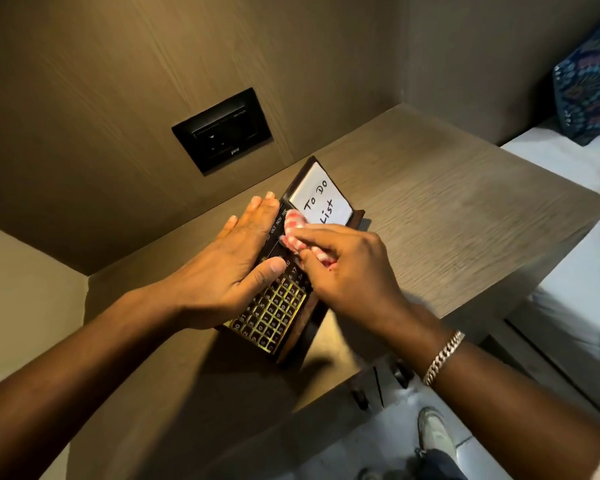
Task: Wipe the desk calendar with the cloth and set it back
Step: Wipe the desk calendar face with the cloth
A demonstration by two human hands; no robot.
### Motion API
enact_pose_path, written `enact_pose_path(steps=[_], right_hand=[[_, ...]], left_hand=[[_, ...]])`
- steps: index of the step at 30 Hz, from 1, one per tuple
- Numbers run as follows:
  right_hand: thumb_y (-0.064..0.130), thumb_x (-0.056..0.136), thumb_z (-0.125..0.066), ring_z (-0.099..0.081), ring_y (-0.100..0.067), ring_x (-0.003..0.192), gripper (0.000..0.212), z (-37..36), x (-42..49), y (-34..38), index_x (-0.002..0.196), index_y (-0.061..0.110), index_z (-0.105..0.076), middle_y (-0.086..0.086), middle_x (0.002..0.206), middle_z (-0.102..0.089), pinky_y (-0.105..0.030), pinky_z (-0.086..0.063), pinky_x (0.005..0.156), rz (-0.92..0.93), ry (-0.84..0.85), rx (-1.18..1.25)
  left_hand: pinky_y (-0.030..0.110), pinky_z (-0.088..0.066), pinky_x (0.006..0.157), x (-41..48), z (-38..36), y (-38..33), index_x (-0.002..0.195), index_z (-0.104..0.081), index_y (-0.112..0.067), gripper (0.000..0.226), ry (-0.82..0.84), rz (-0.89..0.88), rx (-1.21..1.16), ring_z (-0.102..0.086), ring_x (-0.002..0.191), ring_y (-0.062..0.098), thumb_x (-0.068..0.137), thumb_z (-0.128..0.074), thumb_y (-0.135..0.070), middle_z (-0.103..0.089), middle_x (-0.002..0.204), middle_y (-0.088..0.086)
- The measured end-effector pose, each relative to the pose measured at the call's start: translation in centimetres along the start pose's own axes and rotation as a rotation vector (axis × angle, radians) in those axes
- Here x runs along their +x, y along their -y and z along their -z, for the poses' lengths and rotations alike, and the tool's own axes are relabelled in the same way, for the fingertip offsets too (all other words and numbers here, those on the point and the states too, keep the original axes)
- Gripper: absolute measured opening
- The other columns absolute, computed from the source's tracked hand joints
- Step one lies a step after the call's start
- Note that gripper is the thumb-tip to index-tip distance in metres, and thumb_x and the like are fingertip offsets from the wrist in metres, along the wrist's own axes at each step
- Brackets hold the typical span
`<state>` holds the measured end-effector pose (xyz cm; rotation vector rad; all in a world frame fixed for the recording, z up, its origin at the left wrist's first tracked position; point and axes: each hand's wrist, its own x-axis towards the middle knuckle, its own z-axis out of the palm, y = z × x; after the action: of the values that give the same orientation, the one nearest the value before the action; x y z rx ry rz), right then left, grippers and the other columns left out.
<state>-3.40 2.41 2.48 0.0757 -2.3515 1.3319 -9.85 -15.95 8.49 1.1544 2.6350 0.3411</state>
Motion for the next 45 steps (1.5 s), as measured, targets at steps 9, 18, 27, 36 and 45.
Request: enact_pose_path(steps=[9, 18, 27, 36, 45], right_hand=[[0.03, 0.079, -0.065, -0.06, -0.021, 0.1, 0.029, 1.9, -0.8, 0.7, 0.107, 0.03, -0.069, 0.007, 0.112, -0.066, -0.035, -0.051, 0.079, 0.186, 0.442, -0.485], [0.037, 0.079, -0.066, -0.064, -0.03, 0.095, 0.035, 4.3, 4.0, 0.7, 0.106, 0.019, -0.054, -0.005, 0.106, -0.068, -0.035, -0.045, 0.07, 0.399, 0.726, -0.871], [0.037, 0.088, -0.06, -0.055, -0.027, 0.106, 0.038, 3.2, 3.2, 1.0, 0.123, 0.023, -0.06, -0.005, 0.121, -0.06, -0.033, -0.038, 0.065, 0.592, 0.853, -0.925], [0.039, 0.085, -0.059, -0.06, -0.029, 0.099, 0.029, 3.8, 4.7, 1.0, 0.108, 0.021, -0.067, -0.005, 0.105, -0.06, -0.034, -0.038, 0.067, 0.405, 0.807, -0.97], [0.037, 0.095, -0.051, -0.054, -0.033, 0.108, 0.031, 4.0, 4.4, 0.7, 0.114, 0.017, -0.064, -0.012, 0.117, -0.059, -0.04, -0.048, 0.072, 0.521, 0.73, -1.129]], left_hand=[[0.02, 0.013, 0.114, 0.0, 0.0, 0.2, 0.15, 0.015, -0.028, 0.084, -0.001, 0.002, 0.0, 0.023, 0.141, -0.007, 0.084, -0.013, -0.071, 0.022, 0.158, -0.011], [0.037, 0.008, 0.121, 0.4, 0.0, -0.1, 0.151, 0.014, -0.023, 0.085, 0.006, -0.004, 0.119, 0.02, 0.146, 0.004, 0.086, -0.014, -0.07, 0.015, 0.162, -0.001], [0.038, 0.007, 0.121, 0.5, 0.1, -0.1, 0.152, 0.011, -0.019, 0.083, 0.006, -0.006, 0.149, 0.019, 0.147, 0.008, 0.09, -0.021, -0.064, 0.014, 0.163, 0.001], [0.035, 0.011, 0.119, 1.0, 0.0, -0.3, 0.151, 0.013, -0.021, 0.084, 0.008, -0.019, 0.16, 0.02, 0.147, 0.008, 0.089, -0.021, -0.066, 0.016, 0.162, 0.0], [0.036, 0.011, 0.119, 1.4, 0.0, -0.2, 0.151, 0.014, -0.021, 0.085, 0.019, -0.038, 0.188, 0.02, 0.147, 0.01, 0.089, -0.022, -0.066, 0.016, 0.162, 0.002]])
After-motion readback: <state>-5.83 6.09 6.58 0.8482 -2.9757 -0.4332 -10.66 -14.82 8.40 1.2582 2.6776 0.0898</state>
